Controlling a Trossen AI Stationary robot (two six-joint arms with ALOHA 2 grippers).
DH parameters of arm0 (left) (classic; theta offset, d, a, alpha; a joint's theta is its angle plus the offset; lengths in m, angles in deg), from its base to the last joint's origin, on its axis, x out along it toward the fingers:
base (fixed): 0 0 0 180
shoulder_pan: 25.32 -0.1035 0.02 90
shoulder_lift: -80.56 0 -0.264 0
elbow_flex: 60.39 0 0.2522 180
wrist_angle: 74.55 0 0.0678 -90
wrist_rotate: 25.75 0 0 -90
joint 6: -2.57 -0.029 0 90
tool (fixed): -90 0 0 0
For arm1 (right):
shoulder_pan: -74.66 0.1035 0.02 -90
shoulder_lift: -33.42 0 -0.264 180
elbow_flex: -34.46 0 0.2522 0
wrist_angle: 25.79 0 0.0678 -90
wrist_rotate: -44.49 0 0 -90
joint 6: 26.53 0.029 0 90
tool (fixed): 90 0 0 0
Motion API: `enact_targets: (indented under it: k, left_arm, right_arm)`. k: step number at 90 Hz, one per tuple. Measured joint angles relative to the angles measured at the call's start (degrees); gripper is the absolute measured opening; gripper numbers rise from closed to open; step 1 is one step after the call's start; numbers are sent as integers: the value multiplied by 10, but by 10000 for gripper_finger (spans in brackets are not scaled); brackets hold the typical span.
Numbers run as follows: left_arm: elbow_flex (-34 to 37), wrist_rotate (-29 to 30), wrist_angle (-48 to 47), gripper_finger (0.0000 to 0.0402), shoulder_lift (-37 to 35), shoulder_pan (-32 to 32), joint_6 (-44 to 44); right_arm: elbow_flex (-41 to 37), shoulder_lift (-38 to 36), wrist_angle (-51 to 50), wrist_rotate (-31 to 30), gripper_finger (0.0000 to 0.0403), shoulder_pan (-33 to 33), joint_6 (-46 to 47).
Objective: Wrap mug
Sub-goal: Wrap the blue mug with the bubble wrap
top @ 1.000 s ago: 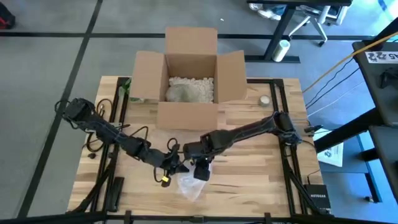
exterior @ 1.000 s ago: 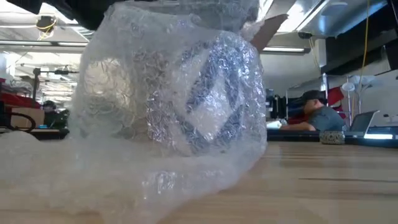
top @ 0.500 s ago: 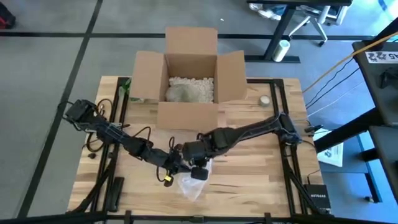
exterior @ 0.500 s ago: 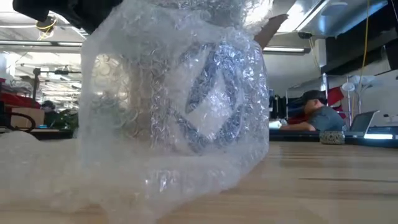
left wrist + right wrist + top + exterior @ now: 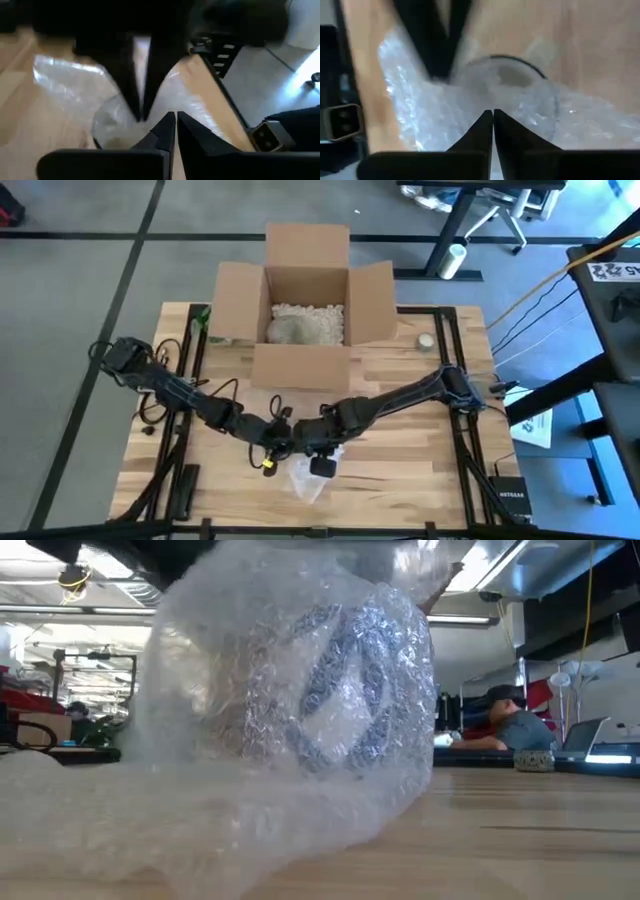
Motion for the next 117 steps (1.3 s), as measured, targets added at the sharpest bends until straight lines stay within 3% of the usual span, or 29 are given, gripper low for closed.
enact_targets:
  k: [14, 36, 58, 87, 117]
  left_arm:
    - [0, 23, -81, 0, -35, 23, 22]
    - [1, 40, -140, 0, -29, 67, 76]
    - [5, 42, -64, 0, -18, 70, 56]
    - [5, -13, 10, 0, 49, 51, 68]
    - [5, -5, 104, 0, 67, 16, 21]
  right_arm:
    - [-45, -1, 54, 13, 0, -5, 0]
    - [-111, -2, 149, 57, 0, -23, 10]
    - [-136, -3, 195, 99, 0, -39, 11]
    - [-133, -3, 204, 96, 0, -42, 9]
    - [-133, -2, 206, 97, 0, -41, 9]
